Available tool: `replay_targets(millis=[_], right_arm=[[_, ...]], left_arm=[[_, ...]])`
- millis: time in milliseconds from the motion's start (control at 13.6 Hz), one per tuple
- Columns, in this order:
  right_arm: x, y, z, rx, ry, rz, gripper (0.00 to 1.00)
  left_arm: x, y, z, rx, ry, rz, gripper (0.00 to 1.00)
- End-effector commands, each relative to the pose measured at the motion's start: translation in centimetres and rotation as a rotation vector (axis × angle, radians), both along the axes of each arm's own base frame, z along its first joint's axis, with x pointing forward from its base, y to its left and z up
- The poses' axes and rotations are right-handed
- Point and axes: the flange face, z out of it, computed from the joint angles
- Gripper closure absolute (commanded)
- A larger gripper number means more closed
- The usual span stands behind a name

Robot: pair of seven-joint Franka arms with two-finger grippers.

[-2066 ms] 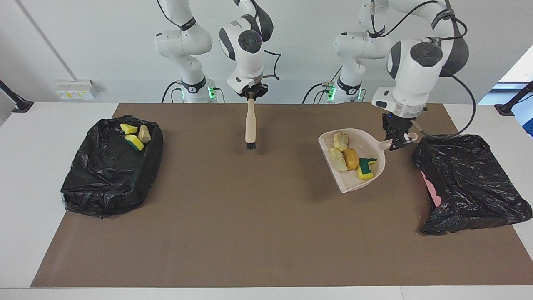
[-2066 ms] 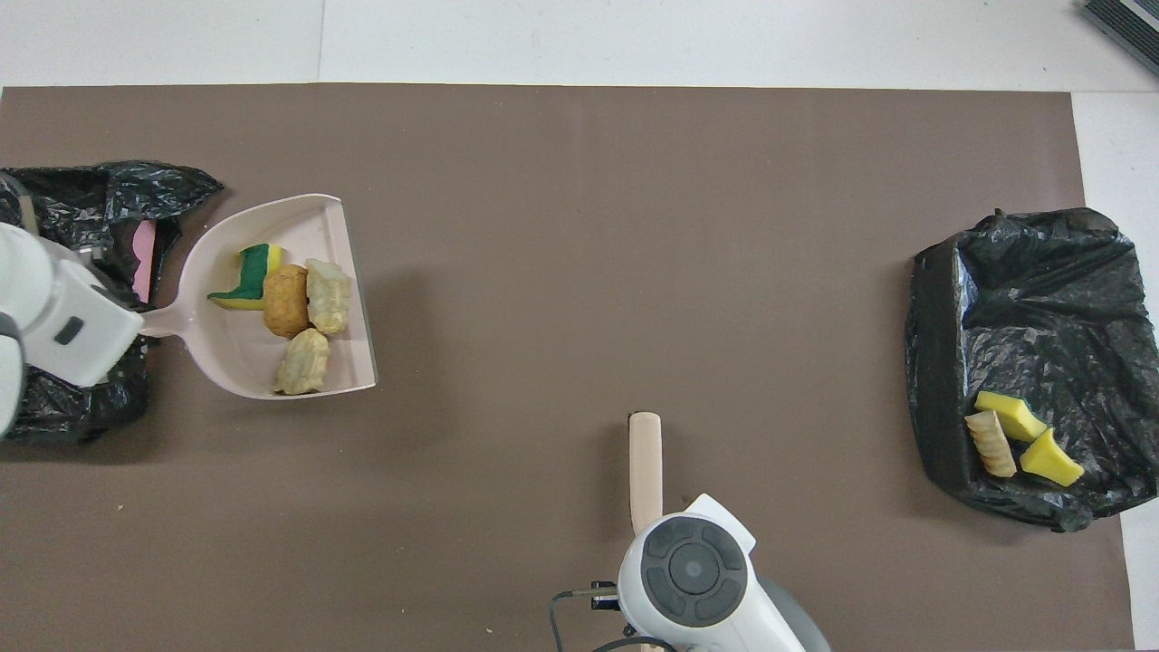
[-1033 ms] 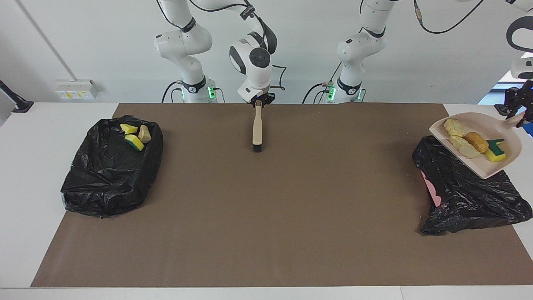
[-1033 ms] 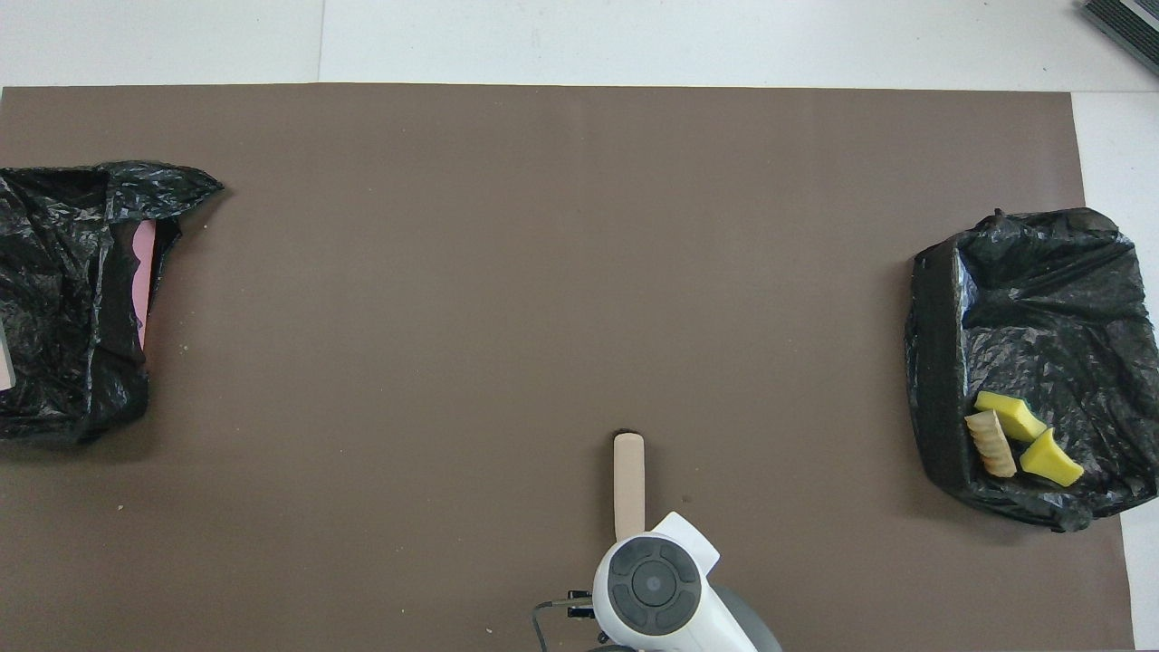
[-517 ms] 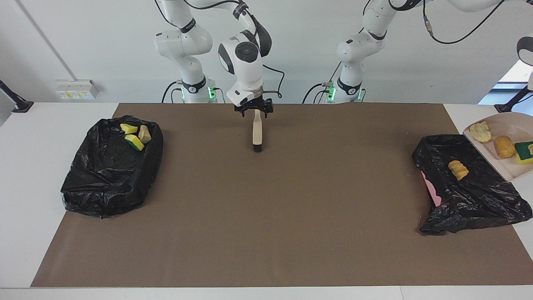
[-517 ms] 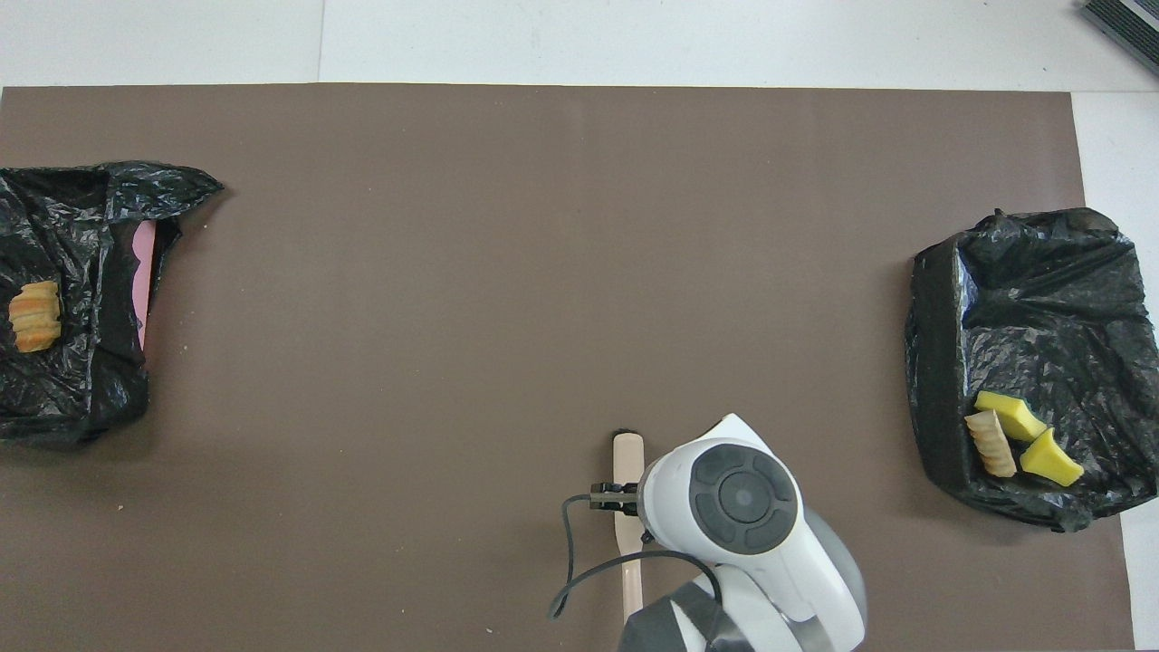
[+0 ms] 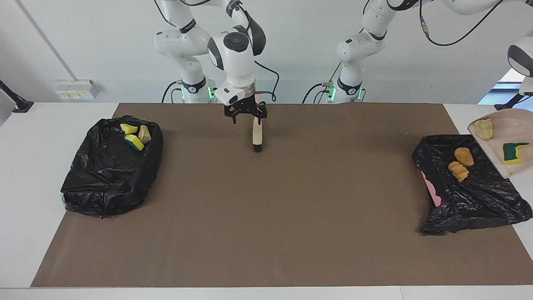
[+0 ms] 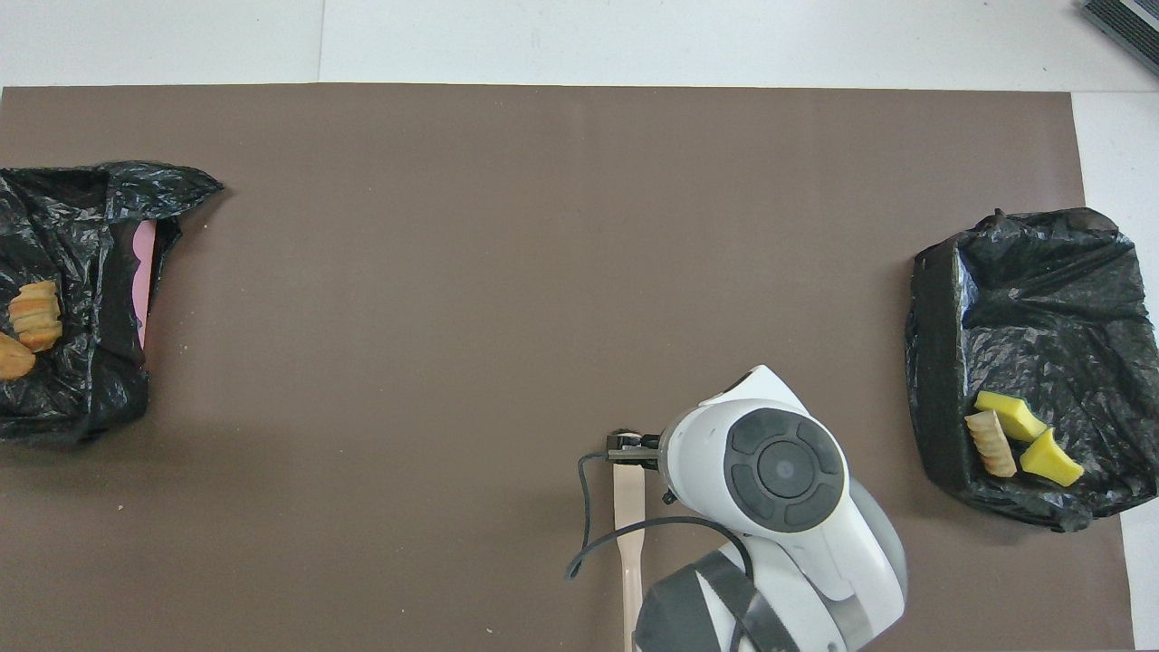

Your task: Sweep and dump trash in bin

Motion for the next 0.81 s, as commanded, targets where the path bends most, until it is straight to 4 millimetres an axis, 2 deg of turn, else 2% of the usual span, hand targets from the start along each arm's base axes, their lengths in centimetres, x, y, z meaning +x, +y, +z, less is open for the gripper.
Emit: replay_targets(millis=[0,74,148,295,517,738], right_arm=[[1.4,-0.4,1.4,-0.012,-0.022,0.015,0.00],[1.9,-0.9,2.2,-0.019,-0.033,0.013,0.00],[2.9,-2.2,3.3,-0.032,-0.043,0.007,0.00],[5.1,-5.7,6.0,-0.055,-0.061,0.045,0.00],[8.8,-13.8,10.8,-0.031,-0.088,0.007,0.00],[10.1,-21.1,14.8,-0.024,-0.102,-0.024,0.00]], left_arm=[[-0.7,-1.4,0.8,0.072,0.015,0.006,1.00],[-0.4,-2.2,1.0,0.107,0.039,-0.004,1.00],[-0.1,-3.5,1.5,0.157,0.046,-0.002,1.00],[-0.4,-4.5,2.1,0.186,0.033,0.044,1.00],[-0.2,-5.3,2.4,0.252,0.058,0.013,1.00],[-0.5,-7.6,3.2,0.351,0.087,-0.035,1.00]])
